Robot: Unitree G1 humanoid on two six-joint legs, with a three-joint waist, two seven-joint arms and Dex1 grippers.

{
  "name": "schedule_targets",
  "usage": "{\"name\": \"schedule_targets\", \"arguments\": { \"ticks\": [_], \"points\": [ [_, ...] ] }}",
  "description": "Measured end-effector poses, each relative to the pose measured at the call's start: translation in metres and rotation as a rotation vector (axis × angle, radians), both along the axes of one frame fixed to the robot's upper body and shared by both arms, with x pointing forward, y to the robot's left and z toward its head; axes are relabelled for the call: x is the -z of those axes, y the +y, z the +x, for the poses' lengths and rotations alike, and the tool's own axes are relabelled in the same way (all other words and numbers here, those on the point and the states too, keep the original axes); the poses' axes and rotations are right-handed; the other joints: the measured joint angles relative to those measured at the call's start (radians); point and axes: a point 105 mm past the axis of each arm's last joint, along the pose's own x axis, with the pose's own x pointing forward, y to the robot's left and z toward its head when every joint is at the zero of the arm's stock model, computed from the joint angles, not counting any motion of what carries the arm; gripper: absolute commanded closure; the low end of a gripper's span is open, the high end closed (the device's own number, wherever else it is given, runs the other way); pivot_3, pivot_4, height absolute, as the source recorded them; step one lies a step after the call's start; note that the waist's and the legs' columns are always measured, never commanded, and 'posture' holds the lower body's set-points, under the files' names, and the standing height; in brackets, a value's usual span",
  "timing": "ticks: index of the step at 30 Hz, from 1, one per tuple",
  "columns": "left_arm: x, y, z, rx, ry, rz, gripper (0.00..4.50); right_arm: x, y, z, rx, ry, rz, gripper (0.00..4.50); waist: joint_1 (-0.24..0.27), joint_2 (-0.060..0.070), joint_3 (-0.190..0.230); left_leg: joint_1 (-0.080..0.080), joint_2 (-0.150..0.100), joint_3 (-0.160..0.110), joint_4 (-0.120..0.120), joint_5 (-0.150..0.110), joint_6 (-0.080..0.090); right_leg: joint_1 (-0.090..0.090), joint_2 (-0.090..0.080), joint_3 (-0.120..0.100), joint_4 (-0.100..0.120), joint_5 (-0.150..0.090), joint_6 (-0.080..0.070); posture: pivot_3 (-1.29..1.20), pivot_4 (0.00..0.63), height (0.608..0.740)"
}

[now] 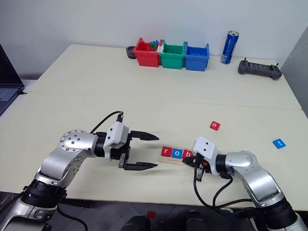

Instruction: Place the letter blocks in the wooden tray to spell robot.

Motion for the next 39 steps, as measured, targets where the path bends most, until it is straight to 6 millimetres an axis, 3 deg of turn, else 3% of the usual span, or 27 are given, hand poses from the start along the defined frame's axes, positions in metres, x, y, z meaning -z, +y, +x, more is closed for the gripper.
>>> {"name": "schedule_targets", "arguments": {
  "ticks": [14,20,23,26,30,33,39],
  "points": [
    [0.000,0.000,-0.001,-0.002,-0.003,0.001,0.00,0.002,-0.004,0.000,-0.017,0.008,-0.015,4.49,0.000,0.000,0.000,0.000,0.000,0.000,0.000,0.000,0.000,0.000,0.000,0.000,0.000,0.000,0.000,0.00,0.150,0.740],
    [0.000,0.000,-0.001,0.003,-0.004,0.002,0.00,-0.024,-0.009,-0.009,-0.050,0.063,0.045,4.49,0.000,0.000,0.000,0.000,0.000,0.000,0.000,0.000,0.000,0.000,0.000,0.000,0.000,0.000,0.000,0.00,0.150,0.740],
    [-0.001,0.000,-0.001,0.005,-0.006,0.002,0.00,-0.048,-0.010,-0.001,-0.014,0.062,0.137,3.64,-0.001,0.000,0.000,0.000,0.000,0.000,0.000,0.000,0.000,0.000,0.000,0.000,0.000,0.000,0.000,0.00,0.150,0.740],
    [-0.002,-0.001,0.000,0.008,-0.012,0.000,0.00,-0.064,-0.023,0.024,0.135,0.005,0.196,2.50,0.000,0.000,0.000,0.000,0.000,0.000,0.000,0.000,0.000,0.000,0.000,0.000,0.000,0.000,0.000,0.00,0.150,0.740],
    [-0.003,-0.001,0.000,0.008,-0.012,0.001,0.00,-0.057,-0.058,0.054,0.379,-0.079,0.141,1.05,0.003,0.000,0.000,-0.001,0.000,0.000,0.000,0.000,0.000,0.000,0.000,0.000,0.000,0.000,0.000,0.00,0.150,0.740],
    [-0.002,-0.001,0.000,0.008,-0.010,0.001,0.00,-0.056,-0.072,0.065,0.492,-0.152,0.101,0.02,0.003,0.000,0.000,-0.001,0.000,0.001,0.000,0.000,0.000,-0.001,0.000,0.001,0.000,0.000,0.000,0.00,0.150,0.740],
    [-0.007,-0.002,0.003,0.024,-0.024,0.003,0.00,-0.043,-0.072,0.075,0.571,-0.188,0.059,0.02,-0.003,0.000,0.000,0.000,0.000,0.001,0.000,0.000,0.000,-0.001,0.000,0.001,0.001,0.000,0.000,0.00,0.150,0.740]
  ]
}}
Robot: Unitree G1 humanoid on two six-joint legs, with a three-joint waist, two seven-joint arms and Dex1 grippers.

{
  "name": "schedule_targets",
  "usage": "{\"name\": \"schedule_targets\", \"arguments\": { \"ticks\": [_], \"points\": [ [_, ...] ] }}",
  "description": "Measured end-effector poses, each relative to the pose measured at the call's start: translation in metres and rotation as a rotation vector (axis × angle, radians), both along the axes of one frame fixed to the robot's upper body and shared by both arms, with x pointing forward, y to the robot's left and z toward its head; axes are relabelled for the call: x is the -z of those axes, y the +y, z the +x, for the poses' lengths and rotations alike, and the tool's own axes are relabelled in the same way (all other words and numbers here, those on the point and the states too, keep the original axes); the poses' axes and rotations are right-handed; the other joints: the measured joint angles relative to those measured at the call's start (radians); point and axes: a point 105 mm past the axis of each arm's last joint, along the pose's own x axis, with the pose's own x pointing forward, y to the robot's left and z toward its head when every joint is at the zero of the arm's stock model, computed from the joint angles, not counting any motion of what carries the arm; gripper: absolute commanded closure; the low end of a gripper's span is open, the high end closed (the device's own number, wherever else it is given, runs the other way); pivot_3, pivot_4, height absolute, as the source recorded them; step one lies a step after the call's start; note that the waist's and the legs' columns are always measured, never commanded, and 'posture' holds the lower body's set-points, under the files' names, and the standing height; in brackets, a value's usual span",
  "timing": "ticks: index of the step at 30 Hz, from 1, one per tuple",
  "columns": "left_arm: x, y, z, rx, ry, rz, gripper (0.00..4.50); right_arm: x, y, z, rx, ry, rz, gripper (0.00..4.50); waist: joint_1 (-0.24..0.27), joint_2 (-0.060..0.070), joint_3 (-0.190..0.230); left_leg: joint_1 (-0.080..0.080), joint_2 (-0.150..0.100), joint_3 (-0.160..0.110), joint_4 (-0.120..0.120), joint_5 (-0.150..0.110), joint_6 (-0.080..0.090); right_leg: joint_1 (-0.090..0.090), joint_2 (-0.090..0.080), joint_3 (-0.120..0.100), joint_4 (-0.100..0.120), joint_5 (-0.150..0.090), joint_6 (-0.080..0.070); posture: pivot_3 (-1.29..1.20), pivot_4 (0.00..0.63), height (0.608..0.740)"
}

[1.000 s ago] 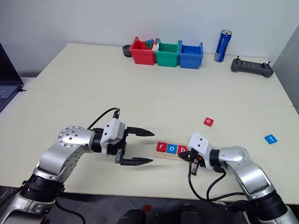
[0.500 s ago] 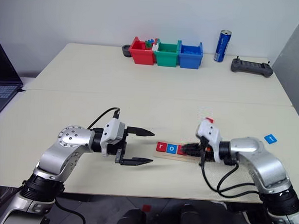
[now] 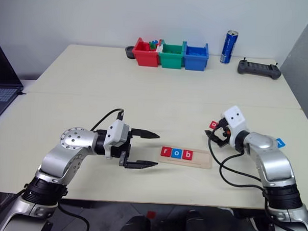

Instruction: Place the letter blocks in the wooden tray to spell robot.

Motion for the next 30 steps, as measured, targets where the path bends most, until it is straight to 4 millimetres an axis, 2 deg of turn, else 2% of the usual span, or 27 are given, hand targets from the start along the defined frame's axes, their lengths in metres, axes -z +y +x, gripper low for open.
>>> {"name": "schedule_targets", "arguments": {
  "ticks": [3,7,10,14,17,22,30],
  "points": [
    [-0.002,0.000,0.001,0.005,-0.004,0.001,0.00,0.007,0.002,0.002,-0.014,0.017,0.009,0.02,0.000,0.000,0.000,0.000,0.000,0.000,0.000,0.000,0.000,0.000,0.000,0.000,0.000,0.000,0.000,0.00,0.150,0.740],
    [0.000,0.000,0.002,0.003,0.004,0.001,0.00,0.014,-0.013,0.010,-0.002,0.038,-0.029,0.02,0.000,0.000,0.000,0.000,0.000,0.000,0.000,0.000,0.000,0.000,0.000,0.000,0.000,0.000,0.000,0.00,0.150,0.740],
    [0.000,0.001,0.002,0.002,0.004,0.003,0.00,0.011,-0.018,0.019,0.026,0.032,-0.027,0.02,-0.004,0.000,0.000,0.000,0.000,0.001,0.000,0.000,0.000,0.000,0.000,0.001,0.000,0.000,0.000,0.00,0.150,0.740],
    [0.005,0.003,-0.003,-0.002,0.017,0.009,0.00,0.001,-0.012,0.037,0.206,0.040,0.131,0.02,-0.014,0.000,0.000,0.001,0.001,0.000,-0.001,0.000,0.000,0.000,0.001,0.001,0.001,0.000,-0.001,0.00,0.150,0.740],
    [0.007,0.005,-0.005,-0.009,0.017,0.019,0.00,0.000,0.002,0.034,0.257,0.092,0.208,0.02,-0.014,0.001,0.000,0.000,0.000,-0.002,-0.001,0.000,0.000,0.000,0.001,0.000,0.001,0.000,-0.001,0.00,0.150,0.740],
    [0.008,0.007,-0.005,-0.026,0.018,0.024,0.00,0.001,0.013,0.020,0.359,0.125,0.247,0.02,-0.005,0.001,0.000,0.000,0.000,-0.002,-0.001,0.000,0.000,0.000,0.000,0.000,0.000,0.000,-0.001,0.00,0.150,0.740],
    [0.006,0.006,-0.006,-0.021,0.009,0.024,0.00,0.020,0.029,0.012,0.538,0.136,0.240,0.02,-0.006,0.001,0.000,0.000,0.001,-0.001,-0.001,0.000,0.000,-0.001,0.001,0.000,0.001,0.000,-0.001,0.00,0.150,0.740]
  ]
}}
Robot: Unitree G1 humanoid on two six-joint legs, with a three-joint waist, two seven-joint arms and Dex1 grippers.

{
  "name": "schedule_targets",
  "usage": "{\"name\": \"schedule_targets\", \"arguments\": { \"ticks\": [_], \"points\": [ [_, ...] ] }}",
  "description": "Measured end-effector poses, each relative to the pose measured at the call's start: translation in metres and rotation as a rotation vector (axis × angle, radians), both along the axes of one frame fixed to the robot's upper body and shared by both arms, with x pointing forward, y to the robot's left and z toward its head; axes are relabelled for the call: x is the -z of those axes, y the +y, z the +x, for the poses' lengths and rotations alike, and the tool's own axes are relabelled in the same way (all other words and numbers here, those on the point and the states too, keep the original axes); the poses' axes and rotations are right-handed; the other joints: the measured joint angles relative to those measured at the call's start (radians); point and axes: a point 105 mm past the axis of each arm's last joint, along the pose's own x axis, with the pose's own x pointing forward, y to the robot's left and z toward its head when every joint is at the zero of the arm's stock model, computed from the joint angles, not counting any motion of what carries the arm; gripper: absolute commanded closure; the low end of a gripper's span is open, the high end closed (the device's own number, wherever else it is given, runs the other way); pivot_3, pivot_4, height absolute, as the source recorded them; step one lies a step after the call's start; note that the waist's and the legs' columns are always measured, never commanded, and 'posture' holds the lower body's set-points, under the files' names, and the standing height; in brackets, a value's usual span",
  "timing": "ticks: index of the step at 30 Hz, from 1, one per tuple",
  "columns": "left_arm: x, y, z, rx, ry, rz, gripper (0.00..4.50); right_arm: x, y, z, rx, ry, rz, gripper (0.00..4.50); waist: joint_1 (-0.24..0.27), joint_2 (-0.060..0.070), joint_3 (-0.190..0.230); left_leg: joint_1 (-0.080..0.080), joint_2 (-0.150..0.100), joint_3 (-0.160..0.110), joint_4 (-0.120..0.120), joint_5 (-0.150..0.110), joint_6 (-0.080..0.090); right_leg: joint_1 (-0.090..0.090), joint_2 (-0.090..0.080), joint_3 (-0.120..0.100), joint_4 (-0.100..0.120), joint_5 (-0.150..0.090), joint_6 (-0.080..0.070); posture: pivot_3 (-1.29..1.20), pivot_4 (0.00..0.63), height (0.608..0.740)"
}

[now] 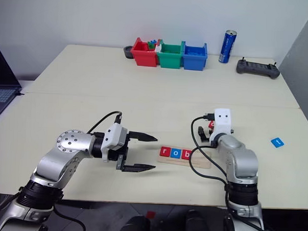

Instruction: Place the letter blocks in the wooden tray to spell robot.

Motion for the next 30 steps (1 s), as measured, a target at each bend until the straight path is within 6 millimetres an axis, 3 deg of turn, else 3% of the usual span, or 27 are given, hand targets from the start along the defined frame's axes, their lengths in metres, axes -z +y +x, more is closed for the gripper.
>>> {"name": "schedule_targets", "arguments": {
  "ticks": [5,15,18,25,30],
  "points": [
    [-0.005,-0.001,0.002,0.005,-0.017,0.000,0.00,0.009,-0.004,0.003,0.099,0.014,-0.007,0.02,-0.001,0.000,0.000,0.000,0.000,0.000,0.000,0.000,0.000,0.000,0.000,0.000,0.000,0.000,0.000,0.00,0.150,0.740],
    [-0.005,-0.001,0.002,0.005,-0.016,0.001,0.00,0.009,-0.009,0.025,0.194,-0.010,0.029,0.02,-0.010,0.000,0.000,0.002,0.000,0.000,0.000,0.000,0.000,0.001,0.000,0.000,0.000,0.000,0.000,0.00,0.150,0.740],
    [-0.005,-0.001,0.002,0.005,-0.016,0.001,0.00,0.008,-0.010,0.027,0.205,-0.012,0.033,0.64,-0.014,0.000,0.000,0.002,0.000,0.000,0.000,0.000,0.000,0.001,0.001,0.000,0.000,0.000,0.000,0.00,0.150,0.740],
    [-0.005,-0.001,0.002,0.003,-0.018,0.000,0.00,0.010,-0.015,0.025,0.215,-0.008,0.035,3.06,-0.020,0.000,-0.001,0.002,0.001,0.000,0.000,0.000,0.000,0.001,0.001,0.000,0.000,0.000,0.000,0.00,0.150,0.740],
    [-0.005,-0.001,0.003,0.002,-0.019,0.000,0.00,0.010,-0.015,0.020,0.178,-0.008,0.020,3.05,-0.020,0.000,0.000,0.002,0.001,0.000,-0.001,0.000,0.000,0.001,0.002,0.000,0.000,0.000,0.000,0.00,0.150,0.740]
  ]
}}
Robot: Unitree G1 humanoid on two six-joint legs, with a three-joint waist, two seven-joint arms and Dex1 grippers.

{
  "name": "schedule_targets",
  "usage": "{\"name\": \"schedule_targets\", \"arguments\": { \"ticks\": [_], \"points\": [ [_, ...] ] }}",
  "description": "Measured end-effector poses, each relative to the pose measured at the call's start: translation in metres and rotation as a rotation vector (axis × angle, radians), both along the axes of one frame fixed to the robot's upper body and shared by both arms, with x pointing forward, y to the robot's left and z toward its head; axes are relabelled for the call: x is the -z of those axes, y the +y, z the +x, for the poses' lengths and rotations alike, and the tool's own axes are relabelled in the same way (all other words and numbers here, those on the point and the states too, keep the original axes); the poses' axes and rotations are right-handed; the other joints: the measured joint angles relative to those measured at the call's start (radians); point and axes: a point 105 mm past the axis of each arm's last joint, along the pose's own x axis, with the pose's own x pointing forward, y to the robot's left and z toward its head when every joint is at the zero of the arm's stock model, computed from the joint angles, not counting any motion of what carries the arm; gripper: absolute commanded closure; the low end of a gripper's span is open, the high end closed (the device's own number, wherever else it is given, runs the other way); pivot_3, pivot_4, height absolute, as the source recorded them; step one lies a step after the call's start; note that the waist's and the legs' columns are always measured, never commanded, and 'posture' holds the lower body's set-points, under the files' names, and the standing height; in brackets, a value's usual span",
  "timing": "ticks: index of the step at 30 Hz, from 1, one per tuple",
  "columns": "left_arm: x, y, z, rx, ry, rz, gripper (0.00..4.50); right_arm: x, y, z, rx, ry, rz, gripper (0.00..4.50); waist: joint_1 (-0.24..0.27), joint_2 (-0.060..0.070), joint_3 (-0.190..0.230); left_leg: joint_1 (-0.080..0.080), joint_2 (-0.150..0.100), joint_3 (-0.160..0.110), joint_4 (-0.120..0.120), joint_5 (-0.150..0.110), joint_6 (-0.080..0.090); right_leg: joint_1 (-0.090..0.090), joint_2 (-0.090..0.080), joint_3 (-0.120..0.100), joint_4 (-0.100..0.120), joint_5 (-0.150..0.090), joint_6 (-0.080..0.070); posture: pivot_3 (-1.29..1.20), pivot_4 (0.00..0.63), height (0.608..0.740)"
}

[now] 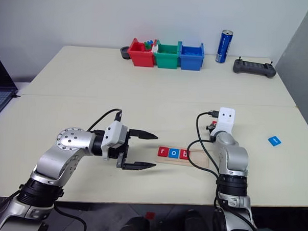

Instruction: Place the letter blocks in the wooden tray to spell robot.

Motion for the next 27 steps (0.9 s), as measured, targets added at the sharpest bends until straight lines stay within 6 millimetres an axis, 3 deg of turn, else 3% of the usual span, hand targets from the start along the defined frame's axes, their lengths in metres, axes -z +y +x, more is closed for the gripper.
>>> {"name": "schedule_targets", "arguments": {
  "ticks": [4,10,16,18,24,27],
  "points": [
    [0.000,0.000,0.000,0.002,0.000,-0.001,0.00,-0.001,-0.010,-0.015,-0.045,0.028,-0.034,3.05,0.003,0.000,0.000,-0.001,0.000,-0.001,0.000,0.000,0.000,0.000,0.000,0.000,-0.001,0.000,0.000,0.00,0.150,0.740],
    [0.000,-0.003,-0.001,0.022,-0.009,-0.004,0.00,-0.002,-0.033,-0.063,-0.090,0.118,-0.074,3.05,0.005,0.000,0.000,-0.002,-0.001,-0.001,0.000,0.000,0.000,0.000,-0.001,0.000,-0.001,0.000,0.000,0.00,0.150,0.740],
    [0.002,-0.008,-0.002,0.047,-0.002,-0.013,0.00,-0.002,-0.032,-0.108,-0.106,0.182,-0.064,3.05,0.002,0.000,0.000,-0.001,0.000,-0.001,-0.001,0.000,0.000,0.000,0.000,0.000,-0.001,-0.001,0.000,0.00,0.150,0.740],
    [0.003,-0.006,-0.003,0.045,0.004,-0.009,0.00,0.006,-0.027,-0.120,-0.116,0.205,-0.040,3.05,0.003,0.000,0.000,-0.001,0.000,-0.001,-0.001,0.000,0.000,0.000,0.000,0.000,-0.001,-0.001,-0.001,0.00,0.150,0.740],
    [0.003,-0.007,-0.002,0.043,0.009,-0.012,0.00,0.010,-0.023,-0.128,-0.112,0.203,-0.017,3.05,0.003,0.000,0.000,-0.001,0.000,-0.001,-0.001,0.000,0.000,0.000,0.000,0.000,-0.001,-0.001,0.000,0.00,0.150,0.740],
    [0.003,-0.008,-0.001,0.043,0.006,-0.018,0.00,0.012,-0.024,-0.128,-0.109,0.211,-0.014,2.04,0.003,0.000,0.000,-0.001,0.000,-0.001,-0.001,0.000,0.000,0.000,0.000,0.000,-0.001,-0.001,0.000,0.00,0.150,0.740]
  ]
}}
